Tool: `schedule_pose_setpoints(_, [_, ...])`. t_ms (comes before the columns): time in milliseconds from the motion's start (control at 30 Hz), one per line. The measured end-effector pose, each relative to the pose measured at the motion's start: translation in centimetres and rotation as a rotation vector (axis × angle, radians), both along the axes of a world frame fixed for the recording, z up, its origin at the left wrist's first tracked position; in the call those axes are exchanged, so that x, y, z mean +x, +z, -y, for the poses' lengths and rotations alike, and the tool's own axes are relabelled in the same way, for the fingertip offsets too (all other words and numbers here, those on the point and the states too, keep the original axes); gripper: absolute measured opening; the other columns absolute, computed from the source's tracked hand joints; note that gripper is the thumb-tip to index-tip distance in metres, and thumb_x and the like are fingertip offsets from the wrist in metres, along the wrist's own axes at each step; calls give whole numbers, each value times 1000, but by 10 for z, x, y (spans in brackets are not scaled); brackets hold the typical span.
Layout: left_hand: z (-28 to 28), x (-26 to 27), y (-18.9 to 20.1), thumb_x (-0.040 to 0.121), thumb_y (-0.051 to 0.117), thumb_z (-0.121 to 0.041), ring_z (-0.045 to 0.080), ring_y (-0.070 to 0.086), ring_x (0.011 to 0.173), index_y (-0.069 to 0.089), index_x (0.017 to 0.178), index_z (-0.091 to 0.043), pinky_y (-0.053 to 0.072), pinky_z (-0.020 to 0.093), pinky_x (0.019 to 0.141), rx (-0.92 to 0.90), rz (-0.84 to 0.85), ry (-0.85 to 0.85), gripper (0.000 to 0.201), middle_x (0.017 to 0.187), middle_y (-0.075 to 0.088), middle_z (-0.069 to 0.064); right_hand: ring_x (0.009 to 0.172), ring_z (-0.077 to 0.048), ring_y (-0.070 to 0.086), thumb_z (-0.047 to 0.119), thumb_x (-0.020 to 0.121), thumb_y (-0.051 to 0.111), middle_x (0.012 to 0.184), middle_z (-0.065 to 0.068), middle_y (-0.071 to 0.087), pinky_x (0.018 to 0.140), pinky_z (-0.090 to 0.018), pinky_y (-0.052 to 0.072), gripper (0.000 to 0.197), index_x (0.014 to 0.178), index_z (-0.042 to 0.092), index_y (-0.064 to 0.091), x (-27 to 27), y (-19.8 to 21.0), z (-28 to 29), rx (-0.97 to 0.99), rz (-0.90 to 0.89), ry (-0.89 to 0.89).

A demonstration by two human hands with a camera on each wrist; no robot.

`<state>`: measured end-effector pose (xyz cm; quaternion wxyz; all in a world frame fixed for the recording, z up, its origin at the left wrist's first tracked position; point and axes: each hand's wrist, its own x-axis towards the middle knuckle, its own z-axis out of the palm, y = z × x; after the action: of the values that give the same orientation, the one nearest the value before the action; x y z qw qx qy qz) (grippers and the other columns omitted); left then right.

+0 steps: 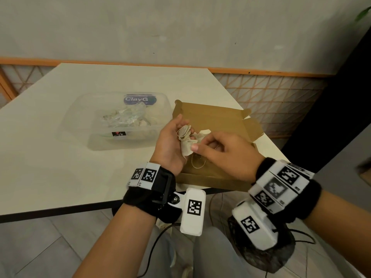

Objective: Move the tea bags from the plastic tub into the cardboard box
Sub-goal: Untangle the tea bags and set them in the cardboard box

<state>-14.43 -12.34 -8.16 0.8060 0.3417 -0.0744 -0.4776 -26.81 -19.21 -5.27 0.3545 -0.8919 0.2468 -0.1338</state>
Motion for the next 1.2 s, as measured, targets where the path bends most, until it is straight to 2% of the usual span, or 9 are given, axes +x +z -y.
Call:
schedule_pose_setpoints(167, [-3,0,-4,91,36,-11,19,58,61,42,72,-12,50,29,61,-31,28,-61,20,63,51,3,65,-15,62,32,74,76,76,-6,66,67,-33,53,28,88,14,60,28,-14,-1,230,30,-68])
schedule_pose_setpoints(300, [3,1,-9,88,31,7,26,50,86,38,84,-16,46,39,70,-10,27,6,24,86,43,9,52,-7,56,0,79,68,72,-6,61,54,-18,48,17,87,13,59,23,-16,10,485,163,-100])
schedule_pose_setpoints(533, [0,4,-6,90,35,1,16,49,69,49,87,-17,48,37,68,-48,-97,20,24,75,48,3,56,-9,57,-7,81,63,74,-7,66,56,-13,51,18,83,10,65,10,-9,32,548,312,-108])
schedule_pose_setpoints(700, [-3,7,-2,88,34,2,16,52,68,53,92,-13,48,39,85,-100,-202,27,25,69,54,4,56,-1,58,-8,83,59,79,-5,65,56,-12,50,21,86,13,64,6,1,41,492,340,-96])
schedule_pose_setpoints(833, [0,5,3,89,36,1,13,46,61,54,92,-12,47,30,75,-21,-70,32,22,66,49,1,73,-9,58,-7,85,56,88,-7,64,65,-15,49,24,89,15,65,5,15,53,248,136,-6])
schedule_pose_setpoints(900, [2,2,6,91,51,-14,9,41,54,55,89,-14,44,24,64,76,141,-16,5,65,45,-3,73,-7,59,-8,84,55,85,-3,63,64,-12,50,26,89,15,65,7,23,54,194,82,53])
schedule_pose_setpoints(967, [4,-3,6,87,63,-31,6,42,50,59,86,-16,40,21,56,207,429,-101,15,63,48,-5,67,1,59,-9,83,55,79,3,63,61,-9,46,27,91,16,65,12,33,55,152,81,94])
schedule_pose_setpoints(1033, [6,-8,7,84,68,-30,6,41,47,57,77,-16,35,23,54,260,613,-141,19,56,47,-6,66,-3,59,-7,83,56,77,3,64,58,-9,43,28,95,17,64,18,40,57,123,110,101])
schedule_pose_setpoints(1200, [4,-3,7,88,64,-16,4,35,41,54,78,-13,36,18,50,266,526,-76,15,48,41,-9,87,-12,61,22,79,71,97,-1,66,74,-20,49,36,113,15,61,26,37,60,191,48,30])
